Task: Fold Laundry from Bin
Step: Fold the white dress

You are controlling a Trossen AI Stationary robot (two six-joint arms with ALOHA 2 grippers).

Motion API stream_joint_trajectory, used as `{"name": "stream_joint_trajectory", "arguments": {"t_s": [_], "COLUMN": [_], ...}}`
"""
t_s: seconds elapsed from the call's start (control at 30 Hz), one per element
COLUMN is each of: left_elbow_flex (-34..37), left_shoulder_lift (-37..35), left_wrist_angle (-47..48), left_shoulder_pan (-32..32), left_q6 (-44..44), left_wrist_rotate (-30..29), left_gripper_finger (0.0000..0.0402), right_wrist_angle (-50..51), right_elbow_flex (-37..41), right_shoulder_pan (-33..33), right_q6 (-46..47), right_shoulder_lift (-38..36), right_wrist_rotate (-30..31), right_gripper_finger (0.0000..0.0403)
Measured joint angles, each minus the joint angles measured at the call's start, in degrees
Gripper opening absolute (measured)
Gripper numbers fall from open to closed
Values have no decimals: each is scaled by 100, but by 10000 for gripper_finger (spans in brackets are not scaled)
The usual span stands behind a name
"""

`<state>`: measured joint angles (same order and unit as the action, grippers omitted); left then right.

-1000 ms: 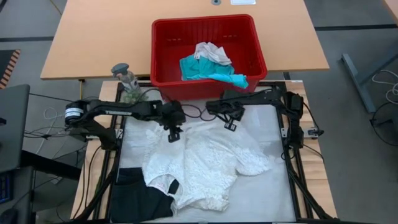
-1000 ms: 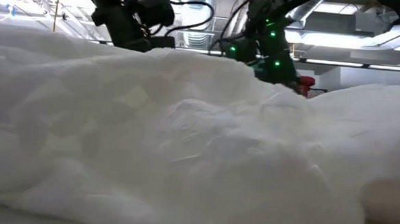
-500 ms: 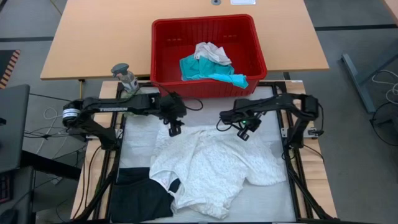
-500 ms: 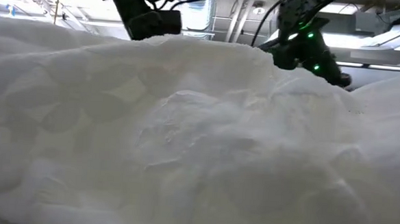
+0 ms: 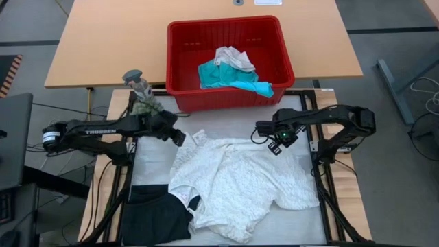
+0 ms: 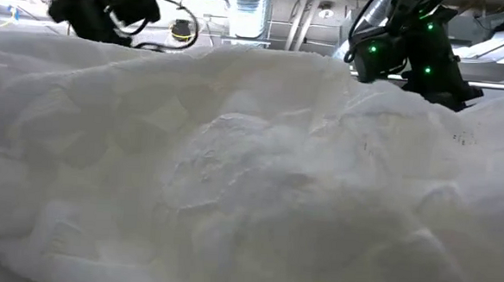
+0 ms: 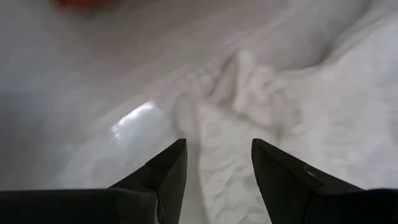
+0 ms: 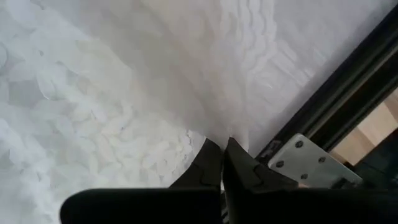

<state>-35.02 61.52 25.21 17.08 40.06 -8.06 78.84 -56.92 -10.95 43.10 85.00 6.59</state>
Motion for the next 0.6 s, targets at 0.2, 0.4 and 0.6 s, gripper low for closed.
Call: {"name": "stream_joint_trajectory", "arguments": {"t_s": [0.2, 0.4, 0.6], "left_elbow_flex": [309, 444, 454], "left_shoulder_lift": [196, 541, 991], "left_wrist_angle": [-379, -423, -964], "left_shoulder_pan": [-24, -66, -66], "left_q6": [123, -72, -264], "left_wrist_rotate": [197, 212, 163], "left_gripper_finger": [170, 200, 247], "right_wrist_angle": [-334, -443, -453], "right_elbow_flex": [1, 1, 1], "right_shoulder_pan": [6, 6, 6], "right_q6": [-146, -289, -307], "right_shoulder_lift": [3, 10, 11], "right_wrist_rotate": [-47, -57, -58], "right_gripper_finger": [22, 22, 22]}}
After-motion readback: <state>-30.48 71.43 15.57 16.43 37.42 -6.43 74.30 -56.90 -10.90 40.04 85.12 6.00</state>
